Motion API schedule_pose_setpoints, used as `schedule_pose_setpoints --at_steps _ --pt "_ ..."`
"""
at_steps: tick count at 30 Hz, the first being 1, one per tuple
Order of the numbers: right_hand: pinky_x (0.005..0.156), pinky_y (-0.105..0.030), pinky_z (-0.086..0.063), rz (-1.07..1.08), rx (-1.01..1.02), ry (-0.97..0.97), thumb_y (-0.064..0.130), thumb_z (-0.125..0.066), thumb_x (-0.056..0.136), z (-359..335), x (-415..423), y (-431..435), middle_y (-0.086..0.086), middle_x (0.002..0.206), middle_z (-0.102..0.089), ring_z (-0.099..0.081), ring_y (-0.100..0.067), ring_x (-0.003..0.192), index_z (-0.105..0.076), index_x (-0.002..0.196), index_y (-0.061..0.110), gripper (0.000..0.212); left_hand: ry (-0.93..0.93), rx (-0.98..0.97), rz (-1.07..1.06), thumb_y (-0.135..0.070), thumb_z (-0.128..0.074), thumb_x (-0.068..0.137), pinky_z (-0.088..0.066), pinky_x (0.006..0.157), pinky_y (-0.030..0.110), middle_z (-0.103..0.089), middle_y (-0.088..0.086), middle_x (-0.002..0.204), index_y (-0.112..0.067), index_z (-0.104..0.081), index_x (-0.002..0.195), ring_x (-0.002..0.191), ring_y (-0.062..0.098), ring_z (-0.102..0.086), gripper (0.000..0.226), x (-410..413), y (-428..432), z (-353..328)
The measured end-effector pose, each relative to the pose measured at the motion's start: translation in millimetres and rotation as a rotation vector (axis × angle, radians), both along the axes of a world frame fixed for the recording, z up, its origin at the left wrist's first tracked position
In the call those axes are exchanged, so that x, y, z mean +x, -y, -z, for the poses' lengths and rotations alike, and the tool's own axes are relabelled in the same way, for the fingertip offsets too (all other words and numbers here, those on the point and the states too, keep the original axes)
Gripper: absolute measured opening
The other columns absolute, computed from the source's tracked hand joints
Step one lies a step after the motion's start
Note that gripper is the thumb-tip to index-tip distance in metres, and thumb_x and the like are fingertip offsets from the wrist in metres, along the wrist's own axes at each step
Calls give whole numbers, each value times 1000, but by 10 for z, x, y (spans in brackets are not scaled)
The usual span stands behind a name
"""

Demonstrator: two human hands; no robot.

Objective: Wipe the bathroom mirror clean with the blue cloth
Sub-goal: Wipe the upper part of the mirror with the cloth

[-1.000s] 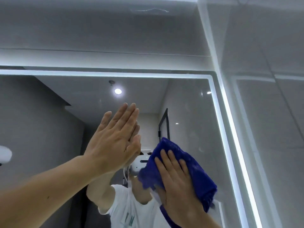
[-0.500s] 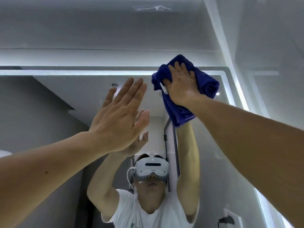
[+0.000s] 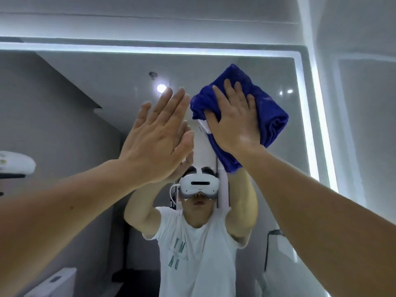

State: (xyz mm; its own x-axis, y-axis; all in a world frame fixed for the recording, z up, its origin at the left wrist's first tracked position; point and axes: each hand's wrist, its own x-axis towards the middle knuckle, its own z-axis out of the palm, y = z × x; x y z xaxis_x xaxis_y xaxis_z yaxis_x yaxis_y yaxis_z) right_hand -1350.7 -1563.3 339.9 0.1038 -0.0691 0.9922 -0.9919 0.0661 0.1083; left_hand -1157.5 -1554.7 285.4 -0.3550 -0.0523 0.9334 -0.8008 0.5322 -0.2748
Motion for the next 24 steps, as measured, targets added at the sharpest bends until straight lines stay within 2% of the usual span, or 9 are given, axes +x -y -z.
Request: schedule_pose_setpoints --at_steps 2,6,12,18,21,24 --pt "118 -40 2 -4 22 -13 45 -32 100 310 1 -20 -1 162 -15 -6 -22 149 -21 153 27 56 26 20 -14 -48 -9 97 8 123 40 19 -6 162 -23 11 154 147 6 24 65 -17 6 168" --pt "120 -42 -2 -38 29 -17 42 -38 98 1019 8 -31 -3 160 -21 -10 -22 149 -27 151 25 57 42 32 9 -50 -8 96 8 121 34 8 -2 165 -18 2 155 150 7 17 68 3 32 554" --pt "120 -47 -8 -32 54 -28 52 -18 102 2018 11 -7 -5 158 -26 -15 -25 148 -31 151 20 59 62 22 10 -45 -12 101 -1 123 45 2 3 166 -13 -3 156 152 14 8 65 23 158 986" --pt "120 -46 -4 -5 43 -25 50 -40 96 2802 -2 40 -6 158 -19 -15 -27 148 -29 150 20 63 103 21 55 -45 -13 100 -2 123 46 4 3 166 -14 1 156 152 16 8 66 72 170 1177" --pt "120 -47 -4 1 34 -20 48 -40 97 3203 2 58 -6 159 -19 -12 -26 149 -28 151 20 61 114 47 76 -44 -15 100 -1 123 47 5 3 166 -15 4 155 152 17 9 65 59 158 1276" --pt "120 -48 -6 4 46 -35 49 -42 96 3569 1 69 -4 158 -20 -11 -25 149 -29 150 20 62 117 88 115 -42 -21 99 -2 123 47 -2 6 166 -11 -3 156 153 18 4 67 56 141 1435"
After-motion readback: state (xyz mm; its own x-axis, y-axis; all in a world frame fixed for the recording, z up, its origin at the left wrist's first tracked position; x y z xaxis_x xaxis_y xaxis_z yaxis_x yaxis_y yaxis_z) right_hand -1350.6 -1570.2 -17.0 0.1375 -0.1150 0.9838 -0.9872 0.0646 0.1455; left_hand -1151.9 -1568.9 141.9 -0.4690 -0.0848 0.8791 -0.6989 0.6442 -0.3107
